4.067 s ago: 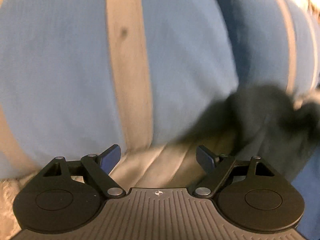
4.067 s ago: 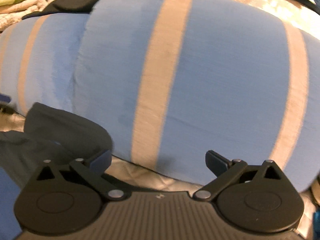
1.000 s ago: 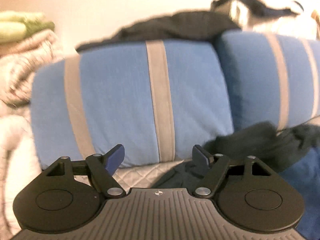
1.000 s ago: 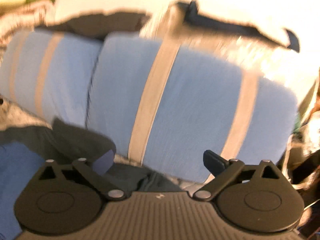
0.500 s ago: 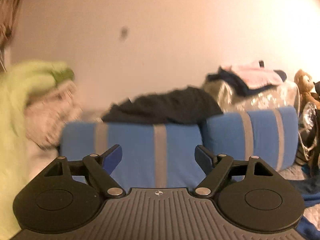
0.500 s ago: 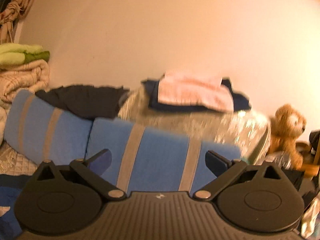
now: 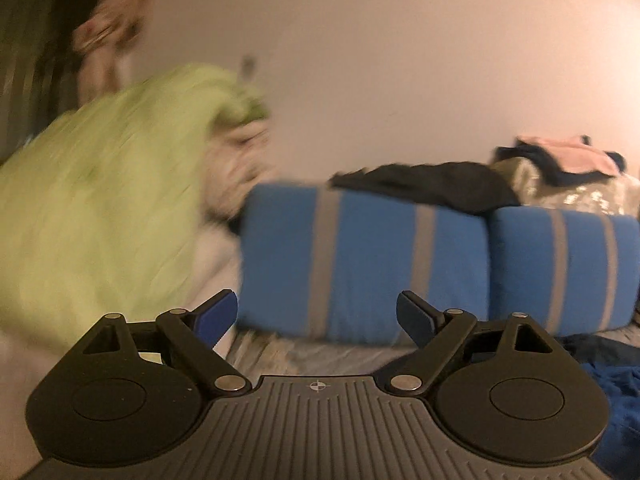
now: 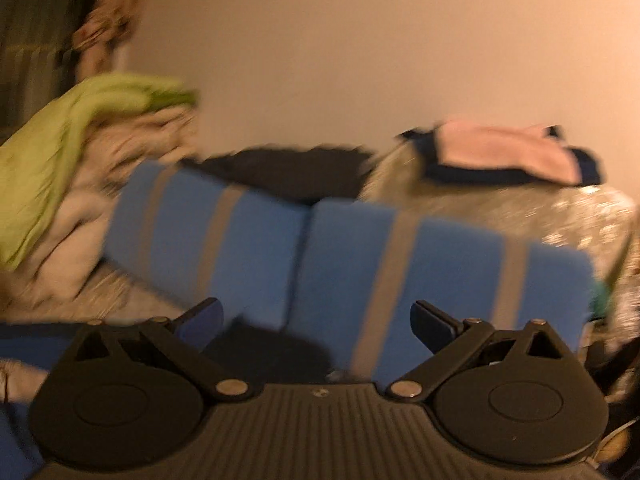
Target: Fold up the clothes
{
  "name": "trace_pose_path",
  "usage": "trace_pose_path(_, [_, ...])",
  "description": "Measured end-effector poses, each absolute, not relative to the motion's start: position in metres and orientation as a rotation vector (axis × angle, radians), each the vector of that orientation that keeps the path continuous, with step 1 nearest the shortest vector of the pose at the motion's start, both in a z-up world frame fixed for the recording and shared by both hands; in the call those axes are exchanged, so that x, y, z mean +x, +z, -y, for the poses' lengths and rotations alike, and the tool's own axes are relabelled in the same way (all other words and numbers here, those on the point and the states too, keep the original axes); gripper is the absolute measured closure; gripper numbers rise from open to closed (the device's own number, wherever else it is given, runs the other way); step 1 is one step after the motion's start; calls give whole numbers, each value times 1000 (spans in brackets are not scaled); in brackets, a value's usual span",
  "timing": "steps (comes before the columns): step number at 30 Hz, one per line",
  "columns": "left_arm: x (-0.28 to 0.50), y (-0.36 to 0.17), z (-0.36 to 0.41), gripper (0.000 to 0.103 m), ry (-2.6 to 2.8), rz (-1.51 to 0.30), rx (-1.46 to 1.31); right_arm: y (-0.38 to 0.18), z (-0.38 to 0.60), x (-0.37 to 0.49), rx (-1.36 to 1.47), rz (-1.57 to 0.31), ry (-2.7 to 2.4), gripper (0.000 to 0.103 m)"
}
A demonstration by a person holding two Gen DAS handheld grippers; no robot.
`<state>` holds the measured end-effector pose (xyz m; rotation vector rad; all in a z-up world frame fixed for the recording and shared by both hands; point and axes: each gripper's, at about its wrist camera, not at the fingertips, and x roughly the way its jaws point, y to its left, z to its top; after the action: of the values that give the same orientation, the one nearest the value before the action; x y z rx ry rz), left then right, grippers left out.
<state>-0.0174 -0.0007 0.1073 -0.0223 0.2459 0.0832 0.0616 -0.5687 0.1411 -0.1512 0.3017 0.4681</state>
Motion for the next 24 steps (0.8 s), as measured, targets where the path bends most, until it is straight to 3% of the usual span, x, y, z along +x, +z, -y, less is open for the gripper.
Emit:
trace_pose_path(14, [-92, -15, -123, 15, 366, -329, -550, 24, 464, 51, -141, -349, 759, 0])
trace_pose_path(24, [-95, -89, -173, 17, 514, -380, -833, -43, 474, 71, 43, -373, 622, 0])
